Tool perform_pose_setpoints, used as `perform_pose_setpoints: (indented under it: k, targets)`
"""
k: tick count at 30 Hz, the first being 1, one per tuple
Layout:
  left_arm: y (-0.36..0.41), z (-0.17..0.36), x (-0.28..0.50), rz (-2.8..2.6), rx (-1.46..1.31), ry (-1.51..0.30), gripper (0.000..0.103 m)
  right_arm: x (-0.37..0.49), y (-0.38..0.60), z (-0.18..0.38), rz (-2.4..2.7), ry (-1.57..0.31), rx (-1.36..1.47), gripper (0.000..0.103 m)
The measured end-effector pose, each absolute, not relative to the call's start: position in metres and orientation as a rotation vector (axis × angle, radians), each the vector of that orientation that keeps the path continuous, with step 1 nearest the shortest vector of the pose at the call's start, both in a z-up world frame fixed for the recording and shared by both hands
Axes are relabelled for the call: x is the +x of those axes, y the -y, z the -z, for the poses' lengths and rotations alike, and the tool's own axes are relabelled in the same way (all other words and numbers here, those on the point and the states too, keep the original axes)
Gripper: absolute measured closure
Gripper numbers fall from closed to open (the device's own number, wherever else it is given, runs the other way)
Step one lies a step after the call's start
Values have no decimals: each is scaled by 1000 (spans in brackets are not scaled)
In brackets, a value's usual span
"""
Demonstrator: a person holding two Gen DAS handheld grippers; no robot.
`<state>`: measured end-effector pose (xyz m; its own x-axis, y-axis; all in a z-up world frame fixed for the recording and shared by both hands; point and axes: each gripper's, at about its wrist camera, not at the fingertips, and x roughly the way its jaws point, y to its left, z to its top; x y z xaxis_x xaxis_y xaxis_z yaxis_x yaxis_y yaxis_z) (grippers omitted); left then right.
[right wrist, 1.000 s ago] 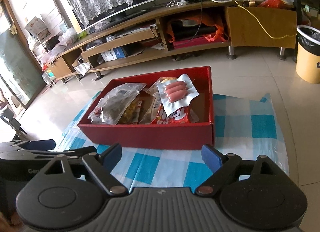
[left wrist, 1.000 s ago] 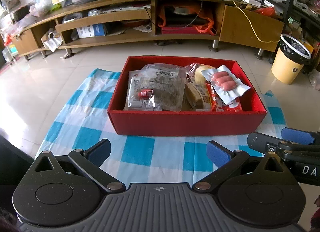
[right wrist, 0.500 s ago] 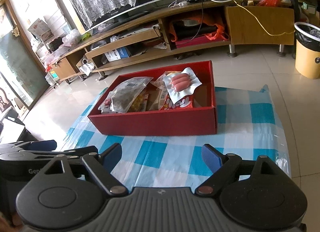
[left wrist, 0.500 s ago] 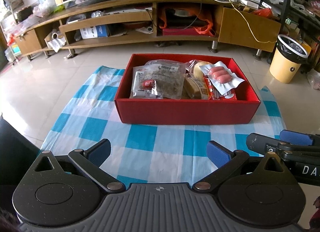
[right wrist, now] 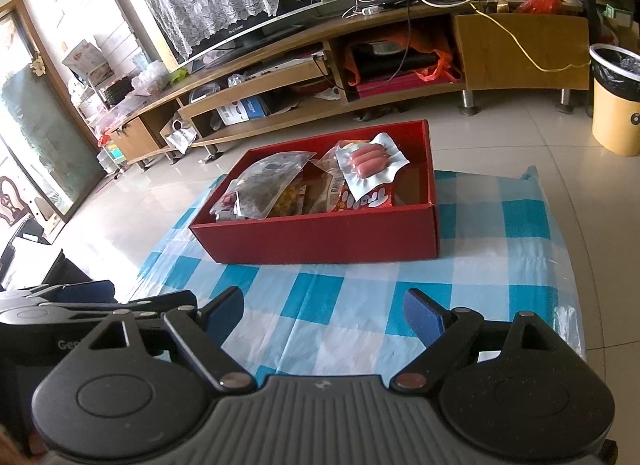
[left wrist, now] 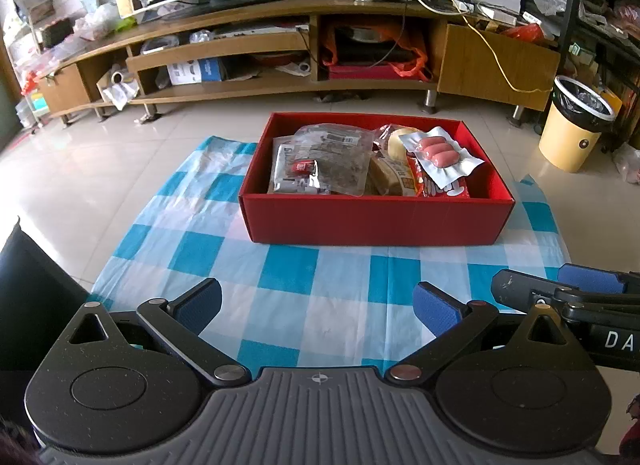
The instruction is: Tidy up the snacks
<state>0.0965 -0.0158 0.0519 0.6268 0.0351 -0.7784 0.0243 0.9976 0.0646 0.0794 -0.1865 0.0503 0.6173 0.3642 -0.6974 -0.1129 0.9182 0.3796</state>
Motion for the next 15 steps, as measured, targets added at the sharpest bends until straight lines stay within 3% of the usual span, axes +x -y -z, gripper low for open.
perform_pose_setpoints:
  k: [15]
  targets:
    - [15,-59,87,-30,97,-846,0,78,195,-51,-251,-853,315,17]
